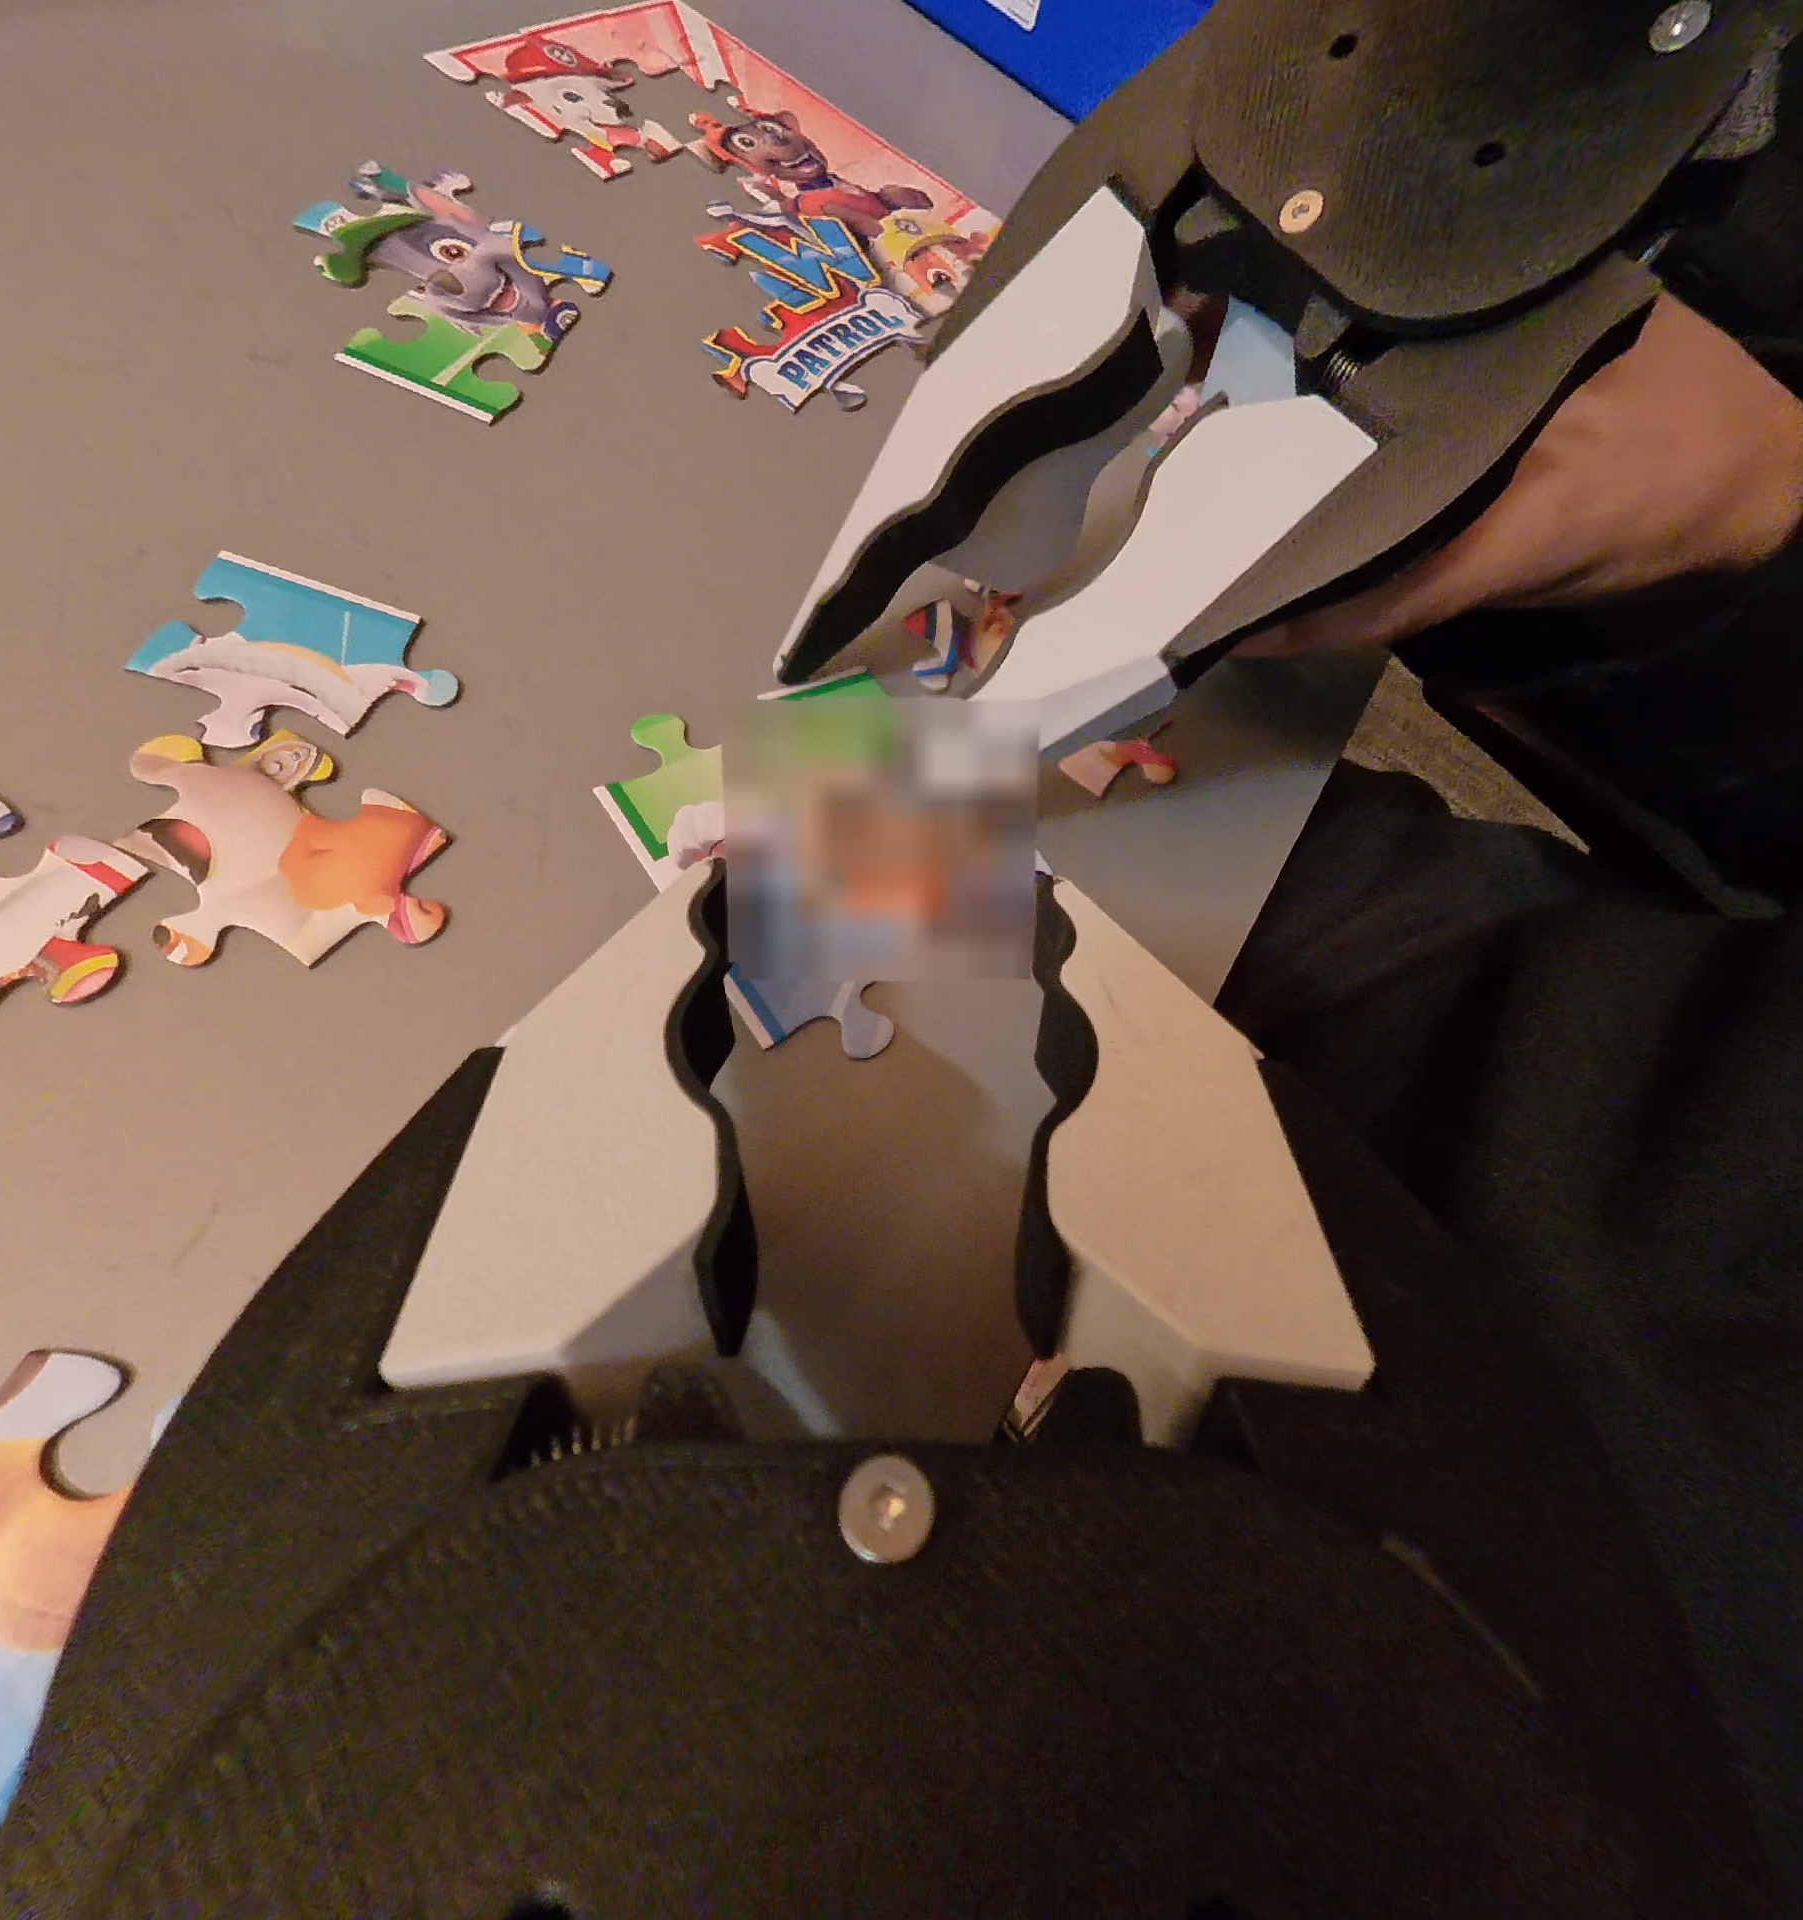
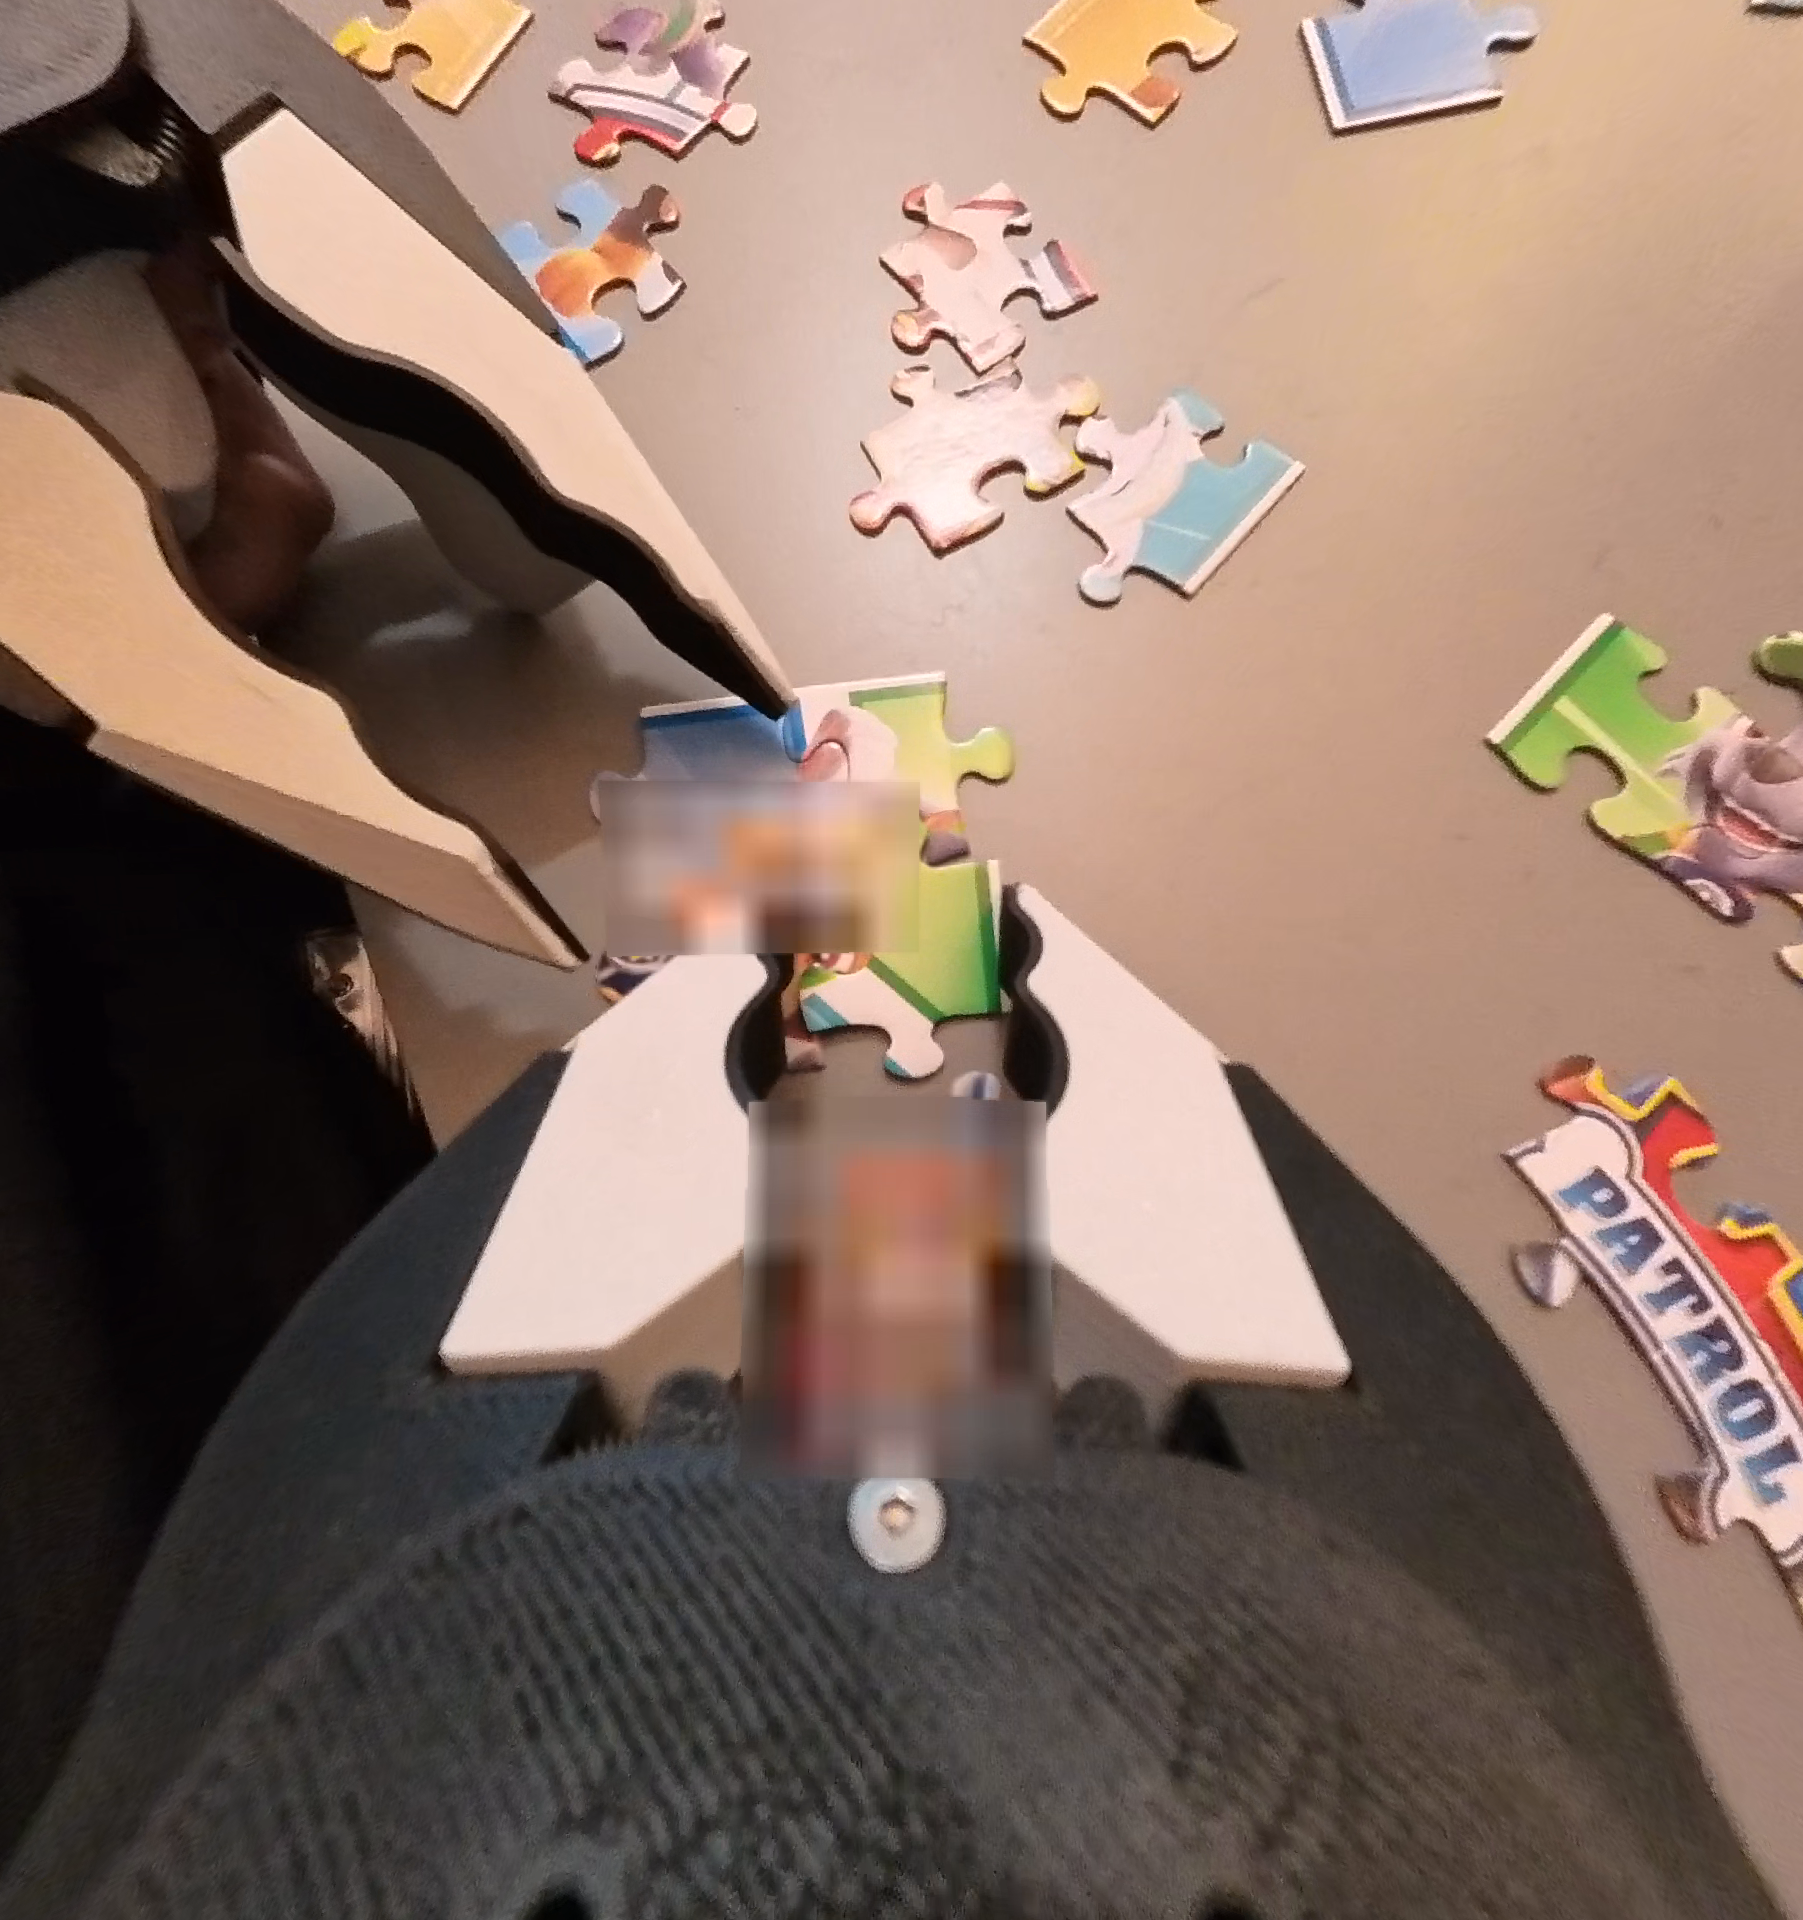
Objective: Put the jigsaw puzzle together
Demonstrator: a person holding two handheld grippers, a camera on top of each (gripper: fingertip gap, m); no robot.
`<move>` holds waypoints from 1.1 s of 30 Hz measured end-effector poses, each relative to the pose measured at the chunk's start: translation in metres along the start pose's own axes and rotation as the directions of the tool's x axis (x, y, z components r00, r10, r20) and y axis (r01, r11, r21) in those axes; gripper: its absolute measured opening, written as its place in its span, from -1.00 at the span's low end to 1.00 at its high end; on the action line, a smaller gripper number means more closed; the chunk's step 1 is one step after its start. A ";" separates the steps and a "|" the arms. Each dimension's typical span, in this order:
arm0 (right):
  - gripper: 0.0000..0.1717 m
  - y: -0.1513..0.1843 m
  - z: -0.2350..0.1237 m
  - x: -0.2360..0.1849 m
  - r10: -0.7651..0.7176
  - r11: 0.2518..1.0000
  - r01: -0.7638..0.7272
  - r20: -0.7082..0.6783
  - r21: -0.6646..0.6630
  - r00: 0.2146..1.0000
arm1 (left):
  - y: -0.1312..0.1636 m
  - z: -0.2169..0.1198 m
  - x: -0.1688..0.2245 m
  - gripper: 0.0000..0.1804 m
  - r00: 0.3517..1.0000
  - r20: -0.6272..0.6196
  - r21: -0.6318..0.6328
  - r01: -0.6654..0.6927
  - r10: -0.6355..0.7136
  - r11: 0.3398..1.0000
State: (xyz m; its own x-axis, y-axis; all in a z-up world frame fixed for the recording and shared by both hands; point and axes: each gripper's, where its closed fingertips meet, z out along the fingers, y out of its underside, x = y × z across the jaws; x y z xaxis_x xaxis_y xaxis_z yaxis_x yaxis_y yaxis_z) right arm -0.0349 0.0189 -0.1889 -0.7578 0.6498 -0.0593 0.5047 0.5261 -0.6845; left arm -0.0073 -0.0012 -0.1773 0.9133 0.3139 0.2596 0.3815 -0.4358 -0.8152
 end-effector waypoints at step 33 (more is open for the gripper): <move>-0.60 0.004 -0.005 0.008 -0.130 0.990 0.131 0.022 -0.049 0.991 | 0.000 -0.001 -0.001 -0.40 1.000 0.001 0.004 0.012 -0.012 1.000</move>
State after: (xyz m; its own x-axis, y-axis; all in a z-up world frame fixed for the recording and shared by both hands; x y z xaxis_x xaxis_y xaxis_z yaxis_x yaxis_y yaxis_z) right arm -0.0369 0.0287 -0.1888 -0.8257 0.5639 0.0146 0.4209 0.6331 -0.6496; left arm -0.0082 -0.0019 -0.1770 0.9084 0.3198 0.2694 0.3923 -0.4288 -0.8138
